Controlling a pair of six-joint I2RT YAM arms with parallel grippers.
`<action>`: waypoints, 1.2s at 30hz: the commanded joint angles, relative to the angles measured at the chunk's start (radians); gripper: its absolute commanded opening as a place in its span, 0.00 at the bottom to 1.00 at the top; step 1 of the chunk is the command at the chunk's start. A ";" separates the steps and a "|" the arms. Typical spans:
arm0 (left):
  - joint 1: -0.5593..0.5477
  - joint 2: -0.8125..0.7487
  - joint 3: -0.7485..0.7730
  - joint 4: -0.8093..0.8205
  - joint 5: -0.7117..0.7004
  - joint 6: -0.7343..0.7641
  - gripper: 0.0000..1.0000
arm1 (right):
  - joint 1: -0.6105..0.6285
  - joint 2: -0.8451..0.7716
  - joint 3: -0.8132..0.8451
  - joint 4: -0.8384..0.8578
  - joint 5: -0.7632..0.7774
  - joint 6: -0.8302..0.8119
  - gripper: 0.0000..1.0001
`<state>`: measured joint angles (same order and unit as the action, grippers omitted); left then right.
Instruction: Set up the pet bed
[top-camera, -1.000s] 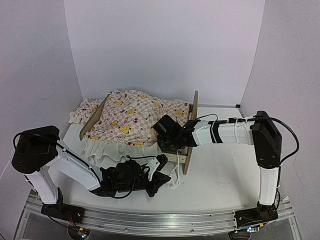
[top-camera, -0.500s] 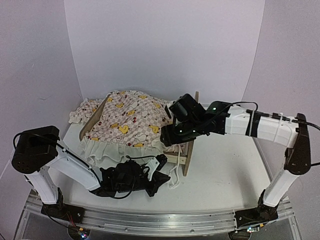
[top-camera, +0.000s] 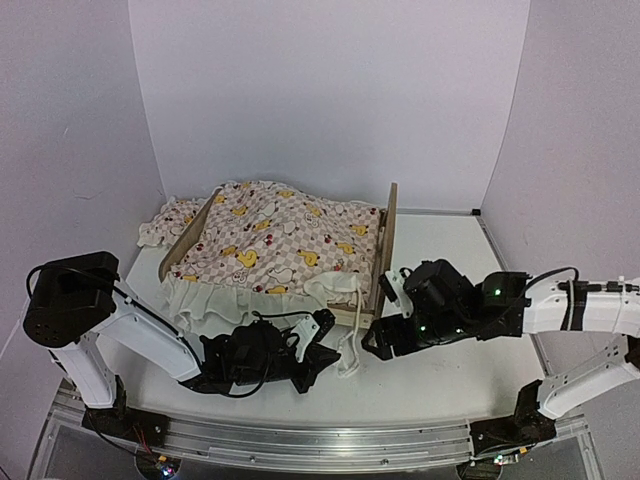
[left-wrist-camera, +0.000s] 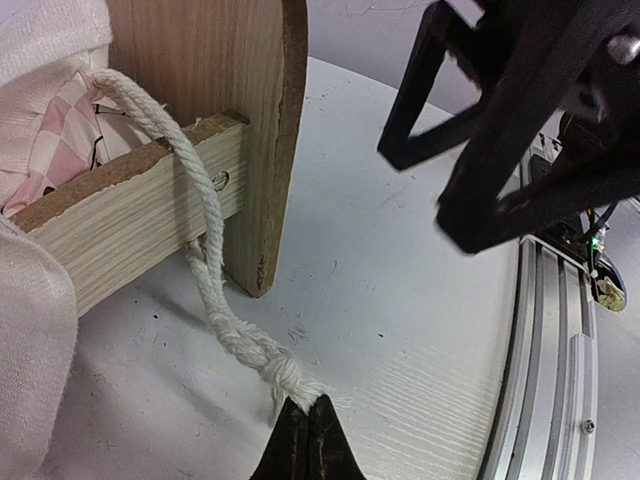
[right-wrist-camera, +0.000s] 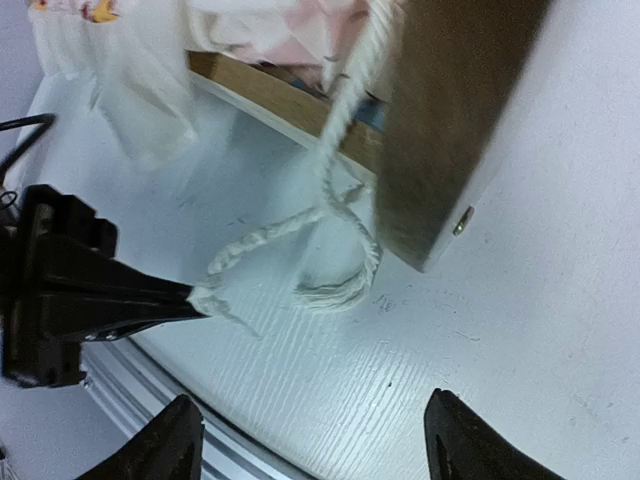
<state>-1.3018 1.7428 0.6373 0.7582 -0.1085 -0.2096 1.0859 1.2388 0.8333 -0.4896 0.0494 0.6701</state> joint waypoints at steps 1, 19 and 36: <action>-0.002 -0.001 0.003 0.023 -0.019 0.002 0.00 | 0.025 0.074 -0.061 0.271 0.094 0.181 0.69; 0.040 0.051 -0.023 0.029 -0.061 0.016 0.00 | 0.206 0.456 -0.001 0.326 0.435 0.328 0.66; 0.035 0.035 -0.030 0.030 0.012 0.002 0.00 | 0.214 0.386 -0.041 0.368 0.469 0.281 0.00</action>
<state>-1.2633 1.7897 0.5892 0.7589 -0.1253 -0.2070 1.2900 1.7485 0.7818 -0.1528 0.4778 0.9985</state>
